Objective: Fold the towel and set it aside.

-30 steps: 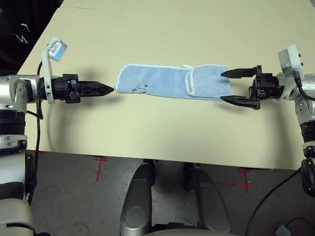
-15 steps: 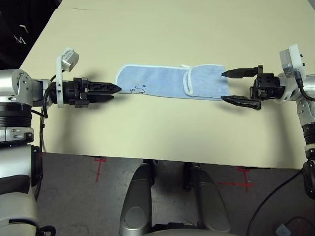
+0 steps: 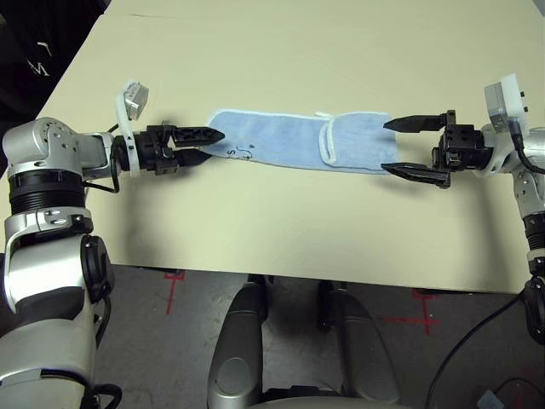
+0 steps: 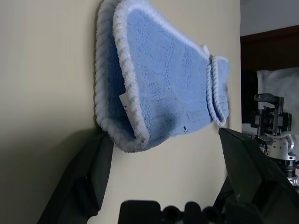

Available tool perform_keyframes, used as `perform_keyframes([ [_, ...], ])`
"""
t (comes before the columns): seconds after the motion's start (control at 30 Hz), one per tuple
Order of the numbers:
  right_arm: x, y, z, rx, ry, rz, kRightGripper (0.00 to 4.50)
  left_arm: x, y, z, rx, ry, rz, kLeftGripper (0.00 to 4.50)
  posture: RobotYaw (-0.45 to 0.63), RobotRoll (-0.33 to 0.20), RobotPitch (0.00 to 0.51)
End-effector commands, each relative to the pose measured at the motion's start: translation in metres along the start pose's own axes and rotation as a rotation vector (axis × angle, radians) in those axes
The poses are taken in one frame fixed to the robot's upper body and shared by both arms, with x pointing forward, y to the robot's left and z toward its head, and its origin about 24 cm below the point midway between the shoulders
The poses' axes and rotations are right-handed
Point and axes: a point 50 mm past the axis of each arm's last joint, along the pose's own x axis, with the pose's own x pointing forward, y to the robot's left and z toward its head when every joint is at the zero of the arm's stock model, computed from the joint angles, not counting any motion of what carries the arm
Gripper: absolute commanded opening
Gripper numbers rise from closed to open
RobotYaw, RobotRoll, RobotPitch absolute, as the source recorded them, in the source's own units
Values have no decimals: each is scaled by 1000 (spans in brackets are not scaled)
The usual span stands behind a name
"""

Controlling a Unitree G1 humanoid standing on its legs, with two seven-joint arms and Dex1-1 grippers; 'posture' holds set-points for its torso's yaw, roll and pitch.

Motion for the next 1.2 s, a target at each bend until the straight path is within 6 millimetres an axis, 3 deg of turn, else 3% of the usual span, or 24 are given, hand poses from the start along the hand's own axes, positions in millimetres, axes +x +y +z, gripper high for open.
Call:
perform_keyframes([
  [0.03,-1,0,5,-23,4,6,4443,-5,9,-1,-20,-3,57,4500,57,0,346],
  [0.2,-1,0,5,-25,5,6,4443,-6,9,-1,-16,-5,59,4500,61,0,346],
  [0.3,0,0,5,-27,5,7,4500,-5,9,-1,-13,-7,61,3891,61,0,346],
  [0.63,-2,1,5,-28,9,6,4500,-2,12,1,-24,-44,64,82,54,0,344],
  [0.83,-1,1,3,-22,9,-1,4500,-17,10,10,19,-79,89,30,67,0,339],
  [0.97,-5,-4,-2,-6,18,-22,4500,-33,12,12,175,-9,157,30,82,0,334],
  [1.2,-12,-8,-10,6,43,-49,4500,-59,6,24,292,20,183,30,91,0,326],
])
